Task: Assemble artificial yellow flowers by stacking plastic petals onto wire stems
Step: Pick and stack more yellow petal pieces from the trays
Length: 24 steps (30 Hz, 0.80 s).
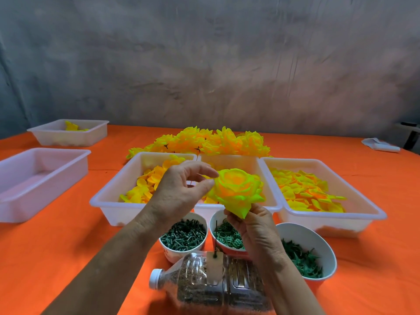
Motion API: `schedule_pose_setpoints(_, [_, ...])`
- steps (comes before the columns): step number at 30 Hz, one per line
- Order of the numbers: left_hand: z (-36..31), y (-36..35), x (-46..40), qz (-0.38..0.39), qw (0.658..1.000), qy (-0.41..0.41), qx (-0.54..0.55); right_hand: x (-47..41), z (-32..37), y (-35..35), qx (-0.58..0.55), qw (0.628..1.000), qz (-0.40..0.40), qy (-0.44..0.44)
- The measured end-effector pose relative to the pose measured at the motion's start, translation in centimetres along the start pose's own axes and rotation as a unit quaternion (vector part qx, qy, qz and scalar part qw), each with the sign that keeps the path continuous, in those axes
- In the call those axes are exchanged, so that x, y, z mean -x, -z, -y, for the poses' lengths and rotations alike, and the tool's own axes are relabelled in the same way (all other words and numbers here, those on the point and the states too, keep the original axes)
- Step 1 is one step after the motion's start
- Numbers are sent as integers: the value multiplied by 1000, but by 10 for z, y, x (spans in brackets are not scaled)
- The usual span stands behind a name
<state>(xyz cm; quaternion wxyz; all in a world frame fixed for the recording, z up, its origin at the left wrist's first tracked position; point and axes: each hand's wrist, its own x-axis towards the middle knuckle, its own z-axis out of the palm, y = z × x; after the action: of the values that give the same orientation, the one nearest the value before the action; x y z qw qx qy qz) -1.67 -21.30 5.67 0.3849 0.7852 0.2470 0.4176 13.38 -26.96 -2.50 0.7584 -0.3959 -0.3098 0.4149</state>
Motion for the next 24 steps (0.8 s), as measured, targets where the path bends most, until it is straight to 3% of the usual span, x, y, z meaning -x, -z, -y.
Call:
schedule_pose_setpoints(4, [9,-4,2,-100,991,75,39,-4,-1,1,-34,998,-38,-22])
schedule_pose_setpoints(8, [10,-13,8,-13,988,152,32,-2,2,-5,-26,1000,-16,5])
schedule_pose_setpoints(13, [13,-13,5,12,964,235,127,1,1,-4,1,999,11,33])
schedule_pose_setpoints(24, [20,-9,3,-48,965,223,126,3,1,-6,75,994,-10,79])
